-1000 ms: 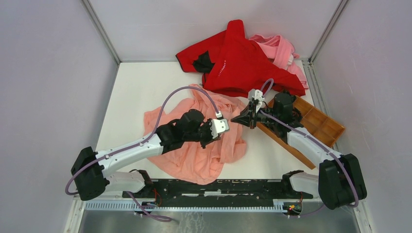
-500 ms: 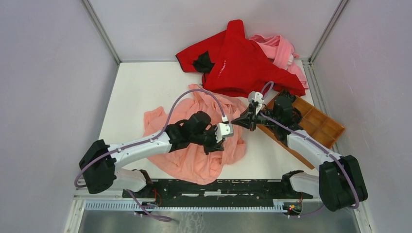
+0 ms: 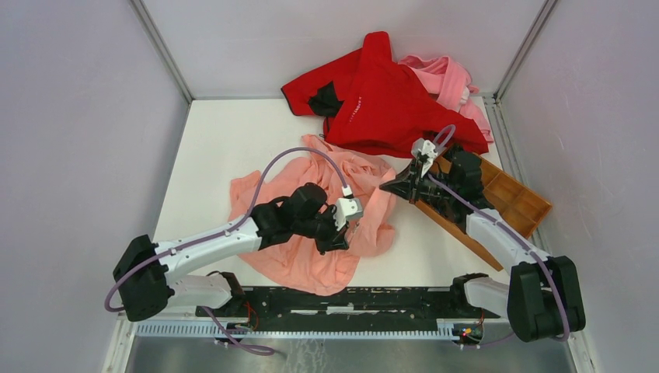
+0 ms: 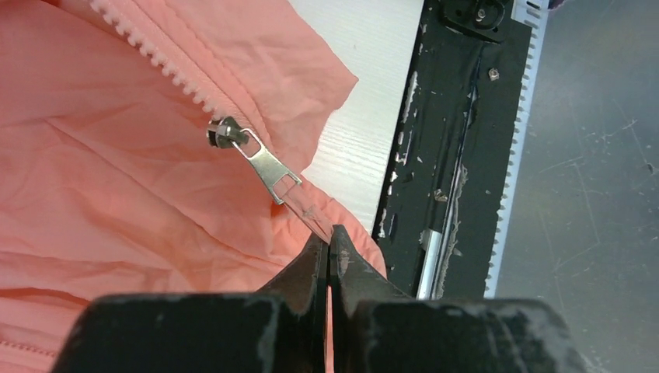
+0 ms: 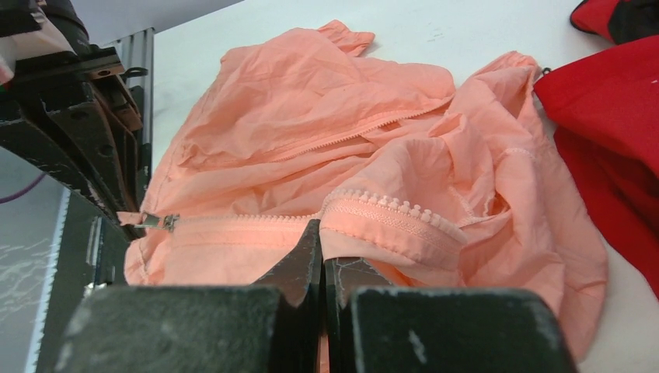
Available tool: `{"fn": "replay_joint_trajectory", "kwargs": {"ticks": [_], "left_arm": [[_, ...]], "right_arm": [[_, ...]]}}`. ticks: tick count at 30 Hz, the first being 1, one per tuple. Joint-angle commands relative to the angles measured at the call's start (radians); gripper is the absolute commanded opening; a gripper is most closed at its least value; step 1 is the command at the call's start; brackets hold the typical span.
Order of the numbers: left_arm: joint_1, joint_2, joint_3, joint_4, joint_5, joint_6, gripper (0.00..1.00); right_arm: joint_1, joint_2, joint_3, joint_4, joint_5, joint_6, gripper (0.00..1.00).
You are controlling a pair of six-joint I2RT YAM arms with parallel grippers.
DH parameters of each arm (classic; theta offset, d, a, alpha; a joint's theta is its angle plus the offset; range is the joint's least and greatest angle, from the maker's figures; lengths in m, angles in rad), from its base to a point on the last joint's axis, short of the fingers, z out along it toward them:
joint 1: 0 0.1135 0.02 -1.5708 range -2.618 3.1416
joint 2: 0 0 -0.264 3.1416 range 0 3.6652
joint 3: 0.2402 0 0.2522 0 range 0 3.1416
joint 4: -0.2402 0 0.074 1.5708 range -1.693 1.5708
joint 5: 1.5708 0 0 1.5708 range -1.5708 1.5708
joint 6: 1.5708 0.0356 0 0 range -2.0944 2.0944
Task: Zip up the jacket
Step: Adjust the zipper on the jacket.
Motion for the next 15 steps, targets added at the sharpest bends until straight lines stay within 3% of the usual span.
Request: {"fn": "replay_joint_trajectory", "kwargs": {"ticks": [1,7,15], "left_arm": [[-0.008,0.006,-0.020,-0.063,0.094,-0.130,0.02],[-0.008,0.017,-0.062,-0.041,0.155,-0.242,0.02],[-0.007,-0.009,-0.030,-0.113,0.113,-0.290,0.02]], "right_arm": [[-0.012,-0.033,0.061,0.057,0.031,-0.023,0.00],[-0.033,-0.008,0.147,-0.053,0.021,-0.101,0.00],[-0.047,0.067,0.275,-0.111,0.072,-0.145,0.00]]}}
